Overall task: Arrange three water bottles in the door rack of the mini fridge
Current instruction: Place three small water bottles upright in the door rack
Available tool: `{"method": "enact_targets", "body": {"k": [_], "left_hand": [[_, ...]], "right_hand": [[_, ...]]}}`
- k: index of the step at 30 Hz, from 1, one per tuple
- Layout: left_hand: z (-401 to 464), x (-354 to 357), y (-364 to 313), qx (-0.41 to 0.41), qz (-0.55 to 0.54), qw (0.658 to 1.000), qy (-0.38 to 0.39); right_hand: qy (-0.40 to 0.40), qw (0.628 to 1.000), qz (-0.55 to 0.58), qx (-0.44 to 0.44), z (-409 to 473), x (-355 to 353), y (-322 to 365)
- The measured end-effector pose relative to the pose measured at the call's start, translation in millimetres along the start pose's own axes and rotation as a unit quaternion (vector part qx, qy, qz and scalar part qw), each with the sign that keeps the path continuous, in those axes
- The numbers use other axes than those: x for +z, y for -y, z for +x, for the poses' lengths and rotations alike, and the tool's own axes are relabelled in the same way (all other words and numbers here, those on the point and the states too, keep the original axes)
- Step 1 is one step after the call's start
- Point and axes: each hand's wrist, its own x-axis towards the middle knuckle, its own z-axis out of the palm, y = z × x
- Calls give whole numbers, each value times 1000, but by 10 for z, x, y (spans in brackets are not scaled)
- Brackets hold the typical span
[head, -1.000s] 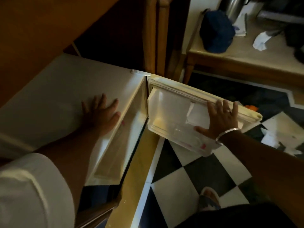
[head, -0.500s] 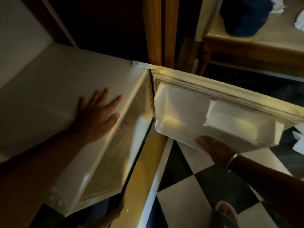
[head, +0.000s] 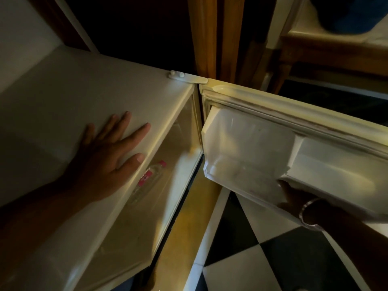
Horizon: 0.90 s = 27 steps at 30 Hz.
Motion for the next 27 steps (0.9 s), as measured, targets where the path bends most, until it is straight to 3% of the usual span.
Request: {"method": "enact_targets", "body": {"k": [2, 3, 4, 5, 6, 10, 13, 19, 21, 27], "left_hand": [[-5, -8, -2, -2, -5, 1000, -1], [-7, -6, 1, -1, -5, 1000, -1], [-13, -10, -5, 0, -8, 1000, -2], [-7, -19, -8, 0, -11, 1000, -3], [-11, -25, -20, 0, -15, 1000, -4], [-22, -29, -31, 1, -24, 1000, -6], [-16, -21, -15, 5, -28, 1000, -8], [0, -1, 0, 3, -31, 999, -12], [1, -1, -4, 1, -29, 999, -13], [10, -16, -25, -13, -26, 1000, -3]], "right_hand": [[-76, 993, 85, 9, 137, 22, 97], [-61, 988, 142, 11, 197, -87, 259], [-57, 997, 39, -19, 209, -164, 376], [-237, 962, 133, 31, 316, -274, 561], [-211, 951, 225, 13, 260, -403, 814], [-280, 909, 291, -105, 529, -415, 1312], [-332, 871, 352, -88, 655, -293, 1439], [-249, 808, 534, 3, 690, 91, 1523], [-261, 798, 542, 20, 650, 215, 1583], [-401, 804, 432, 79, 459, 431, 1931]]}}
